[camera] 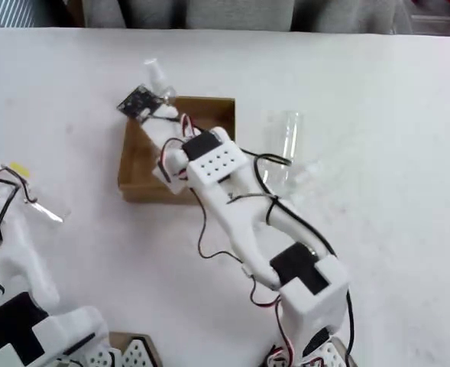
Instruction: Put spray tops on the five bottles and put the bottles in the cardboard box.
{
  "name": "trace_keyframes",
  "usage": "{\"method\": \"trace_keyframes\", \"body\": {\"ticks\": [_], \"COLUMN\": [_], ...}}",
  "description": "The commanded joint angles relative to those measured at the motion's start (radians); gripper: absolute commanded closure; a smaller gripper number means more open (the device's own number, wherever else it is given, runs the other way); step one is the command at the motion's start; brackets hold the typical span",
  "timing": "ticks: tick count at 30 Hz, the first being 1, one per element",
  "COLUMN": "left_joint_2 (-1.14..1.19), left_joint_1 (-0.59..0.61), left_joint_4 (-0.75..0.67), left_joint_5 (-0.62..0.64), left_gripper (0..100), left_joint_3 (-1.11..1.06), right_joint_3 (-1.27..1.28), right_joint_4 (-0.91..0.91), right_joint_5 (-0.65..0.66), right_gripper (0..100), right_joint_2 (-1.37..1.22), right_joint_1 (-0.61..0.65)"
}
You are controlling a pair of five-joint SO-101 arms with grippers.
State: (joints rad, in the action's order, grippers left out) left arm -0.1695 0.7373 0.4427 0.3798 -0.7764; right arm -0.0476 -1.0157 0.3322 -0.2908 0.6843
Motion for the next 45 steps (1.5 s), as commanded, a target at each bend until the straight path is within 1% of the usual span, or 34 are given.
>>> {"method": "trace_keyframes", "body": {"ticks": [1, 11, 21, 22, 24, 27, 28, 30, 33, 45], "left_joint_2": [-0.002, -0.002, -0.002, -0.002, -0.002, -0.002, -0.002, -0.002, -0.001, -0.001], "left_joint_1": [0.004, 0.002, 0.002, 0.002, 0.002, 0.002, 0.002, 0.002, 0.002, 0.002], "left_joint_4": [-0.025, -0.023, -0.021, -0.021, -0.021, -0.021, -0.021, -0.021, -0.021, -0.023], "left_joint_5": [0.012, 0.012, 0.012, 0.012, 0.012, 0.012, 0.012, 0.012, 0.012, 0.012], "left_gripper": [97, 97, 97, 97, 97, 97, 97, 97, 97, 97], "left_joint_3": [0.015, 0.015, 0.015, 0.015, 0.015, 0.015, 0.015, 0.015, 0.015, 0.015], "right_joint_3": [-0.075, -0.210, -0.261, -0.269, -0.284, -0.305, -0.310, -0.310, -0.307, -0.302], "right_joint_4": [-0.007, -0.015, -0.015, -0.015, -0.015, -0.013, -0.013, -0.013, -0.015, -0.137], "right_joint_5": [0.051, 0.058, 0.060, 0.060, 0.058, 0.058, 0.058, 0.058, 0.058, 0.058], "right_gripper": [73.7, 73.7, 74.5, 76.2, 83.4, 98.0, 98.6, 95.7, 98.2, 98.1], "right_joint_2": [-0.036, -0.228, -0.311, -0.315, -0.321, -0.318, -0.315, -0.309, -0.275, -0.065], "right_joint_1": [0.013, 0.010, 0.008, 0.007, -0.002, -0.010, -0.013, -0.019, -0.021, -0.019]}}
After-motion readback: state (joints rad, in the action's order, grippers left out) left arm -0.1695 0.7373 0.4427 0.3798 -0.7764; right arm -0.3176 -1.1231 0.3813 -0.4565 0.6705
